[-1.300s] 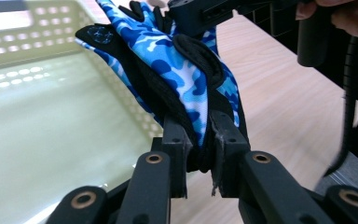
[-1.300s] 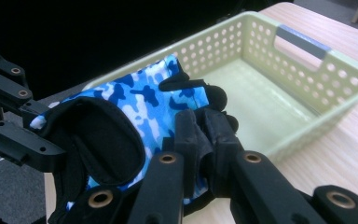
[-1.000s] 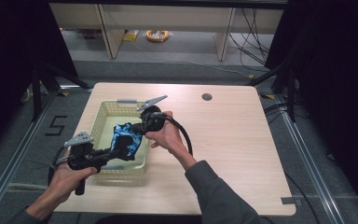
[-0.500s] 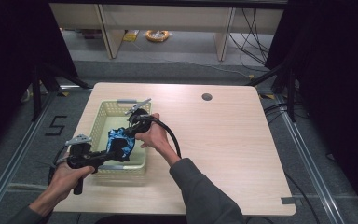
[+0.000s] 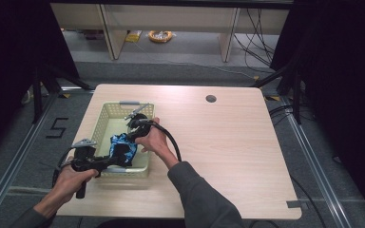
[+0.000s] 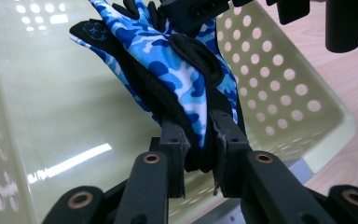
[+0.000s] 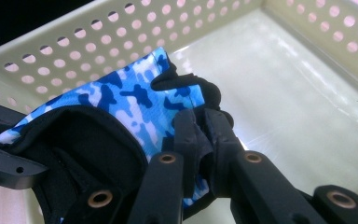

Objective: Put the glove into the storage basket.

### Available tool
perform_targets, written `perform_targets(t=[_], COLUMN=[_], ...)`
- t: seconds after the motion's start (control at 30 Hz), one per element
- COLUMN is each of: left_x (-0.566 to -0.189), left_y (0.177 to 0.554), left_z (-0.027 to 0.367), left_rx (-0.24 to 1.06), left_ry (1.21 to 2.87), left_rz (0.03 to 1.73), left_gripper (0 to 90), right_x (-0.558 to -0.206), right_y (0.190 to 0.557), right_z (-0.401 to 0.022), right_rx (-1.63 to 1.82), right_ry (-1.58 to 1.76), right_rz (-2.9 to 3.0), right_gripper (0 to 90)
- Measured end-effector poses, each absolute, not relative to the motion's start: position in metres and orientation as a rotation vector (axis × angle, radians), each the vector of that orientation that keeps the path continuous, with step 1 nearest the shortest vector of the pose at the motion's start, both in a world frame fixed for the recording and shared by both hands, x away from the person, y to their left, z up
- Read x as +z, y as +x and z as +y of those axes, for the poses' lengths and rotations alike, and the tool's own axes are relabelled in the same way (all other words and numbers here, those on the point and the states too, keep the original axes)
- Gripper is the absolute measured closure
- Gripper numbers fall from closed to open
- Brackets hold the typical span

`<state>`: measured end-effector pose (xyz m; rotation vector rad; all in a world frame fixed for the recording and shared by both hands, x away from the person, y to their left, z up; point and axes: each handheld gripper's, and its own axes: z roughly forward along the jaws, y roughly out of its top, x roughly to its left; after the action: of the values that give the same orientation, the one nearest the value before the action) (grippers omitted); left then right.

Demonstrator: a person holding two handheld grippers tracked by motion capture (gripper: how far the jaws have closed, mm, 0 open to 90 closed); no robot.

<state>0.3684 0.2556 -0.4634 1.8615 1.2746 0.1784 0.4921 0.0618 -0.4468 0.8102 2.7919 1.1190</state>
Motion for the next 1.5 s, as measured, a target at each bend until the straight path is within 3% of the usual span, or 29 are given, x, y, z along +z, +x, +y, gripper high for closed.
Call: perform_targets(t=[0.53,0.67,0.77,0.8,1.03,1.5], left_x=[-0.464,-0.463,-0.463,-0.462,-0.457,-0.443], left_y=[0.372,0.372,0.37,0.37,0.37,0.365], left_z=[0.255,0.253,0.25,0.25,0.25,0.249], left_rx=[0.158,0.169,0.202,0.206,0.223,0.252], left_ry=[1.944,1.953,1.974,1.973,1.953,1.896], left_rz=[1.282,1.286,1.28,1.284,1.31,1.334], left_gripper=[70.0,58.6,54.8,47.7,36.4,27.7], right_x=[-0.454,-0.456,-0.457,-0.457,-0.457,-0.457], right_y=[0.49,0.49,0.49,0.49,0.491,0.492], right_z=[0.069,0.072,0.072,0.072,0.072,0.072], right_rx=[1.021,0.977,0.963,0.957,0.956,0.957], right_ry=[0.847,0.825,0.834,0.834,0.825,0.841], right_rz=[2.808,2.805,2.805,2.801,2.798,2.804], right_gripper=[84.4,84.4,84.4,84.4,84.3,83.9])
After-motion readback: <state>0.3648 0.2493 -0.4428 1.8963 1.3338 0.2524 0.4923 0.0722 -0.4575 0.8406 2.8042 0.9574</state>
